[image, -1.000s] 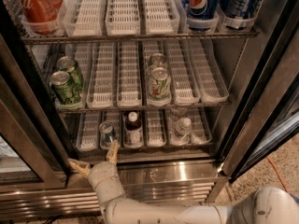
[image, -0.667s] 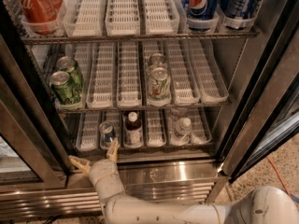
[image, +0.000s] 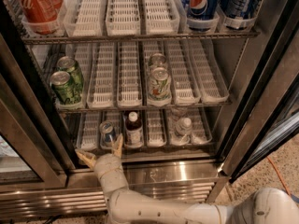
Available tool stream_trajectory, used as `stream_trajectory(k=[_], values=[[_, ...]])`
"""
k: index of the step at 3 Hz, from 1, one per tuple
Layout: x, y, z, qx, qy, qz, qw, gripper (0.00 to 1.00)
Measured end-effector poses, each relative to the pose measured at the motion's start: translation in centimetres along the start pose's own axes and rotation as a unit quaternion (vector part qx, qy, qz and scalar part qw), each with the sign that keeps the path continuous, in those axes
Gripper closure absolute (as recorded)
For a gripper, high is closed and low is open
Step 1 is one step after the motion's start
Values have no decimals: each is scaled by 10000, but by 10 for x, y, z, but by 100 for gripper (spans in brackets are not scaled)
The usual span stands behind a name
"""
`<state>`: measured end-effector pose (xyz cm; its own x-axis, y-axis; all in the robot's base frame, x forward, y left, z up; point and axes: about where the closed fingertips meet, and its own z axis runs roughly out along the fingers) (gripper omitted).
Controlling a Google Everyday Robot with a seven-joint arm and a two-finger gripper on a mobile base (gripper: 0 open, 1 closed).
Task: Pick redbull can from bottom shelf of fridge
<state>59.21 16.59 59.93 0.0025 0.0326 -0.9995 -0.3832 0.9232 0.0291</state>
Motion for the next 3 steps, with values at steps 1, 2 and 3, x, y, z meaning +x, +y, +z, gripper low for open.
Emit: stream_trajectory(k=[1,2,3], values=[[-3,-5,20,-16,-130,-43,9999,0],[-4,-4,25,-42,-164,-50,9998,0],[-5,-5,29,-61,-192,-72,9998,19]])
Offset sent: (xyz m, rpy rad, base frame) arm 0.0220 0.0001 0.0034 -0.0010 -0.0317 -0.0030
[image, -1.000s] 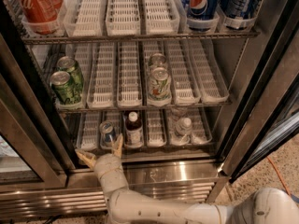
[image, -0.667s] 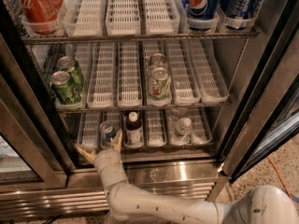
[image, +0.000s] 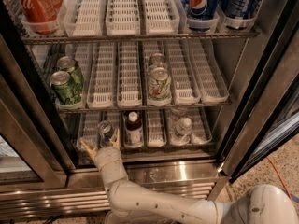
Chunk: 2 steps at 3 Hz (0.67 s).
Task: Pick redbull can from bottom shelf of fridge
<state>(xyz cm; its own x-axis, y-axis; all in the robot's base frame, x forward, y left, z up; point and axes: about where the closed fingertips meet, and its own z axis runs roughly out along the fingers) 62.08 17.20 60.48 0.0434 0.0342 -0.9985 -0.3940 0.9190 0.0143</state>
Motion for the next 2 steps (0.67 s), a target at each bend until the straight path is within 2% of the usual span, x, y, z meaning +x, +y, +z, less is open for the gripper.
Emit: stream_trajectory(k=[2], values=[[0,0,0,2,2,-3,10000,65]])
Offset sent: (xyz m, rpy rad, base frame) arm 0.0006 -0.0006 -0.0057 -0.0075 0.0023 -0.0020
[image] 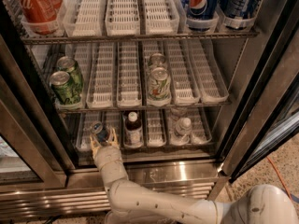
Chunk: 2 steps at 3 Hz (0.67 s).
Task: Pick redbull can from bottom shelf of fridge
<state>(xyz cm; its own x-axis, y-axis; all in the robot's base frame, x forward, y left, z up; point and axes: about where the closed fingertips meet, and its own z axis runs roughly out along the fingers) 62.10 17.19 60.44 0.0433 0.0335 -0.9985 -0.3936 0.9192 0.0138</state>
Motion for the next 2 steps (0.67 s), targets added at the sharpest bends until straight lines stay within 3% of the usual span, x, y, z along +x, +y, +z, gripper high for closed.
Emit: stream_trajectory(k=[1,2], values=[[1,0,0,5,3,-4,10000,89],[1,0,-1,28,14,-19,10000,100]])
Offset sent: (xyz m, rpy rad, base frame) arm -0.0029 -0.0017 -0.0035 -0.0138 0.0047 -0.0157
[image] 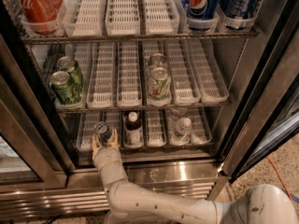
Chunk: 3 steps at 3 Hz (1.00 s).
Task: Pick redbull can from bottom shelf of fridge
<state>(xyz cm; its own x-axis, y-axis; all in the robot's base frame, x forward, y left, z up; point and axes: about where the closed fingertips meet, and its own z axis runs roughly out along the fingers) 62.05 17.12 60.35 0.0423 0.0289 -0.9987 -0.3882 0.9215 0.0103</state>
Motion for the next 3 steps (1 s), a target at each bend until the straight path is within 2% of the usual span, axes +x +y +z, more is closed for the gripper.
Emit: stream_trajectory(k=[1,3], values=[[-10,2,-3,23,-32,-6,10000,100],[-50,11,-9,-53,-395,-100,9992,100]])
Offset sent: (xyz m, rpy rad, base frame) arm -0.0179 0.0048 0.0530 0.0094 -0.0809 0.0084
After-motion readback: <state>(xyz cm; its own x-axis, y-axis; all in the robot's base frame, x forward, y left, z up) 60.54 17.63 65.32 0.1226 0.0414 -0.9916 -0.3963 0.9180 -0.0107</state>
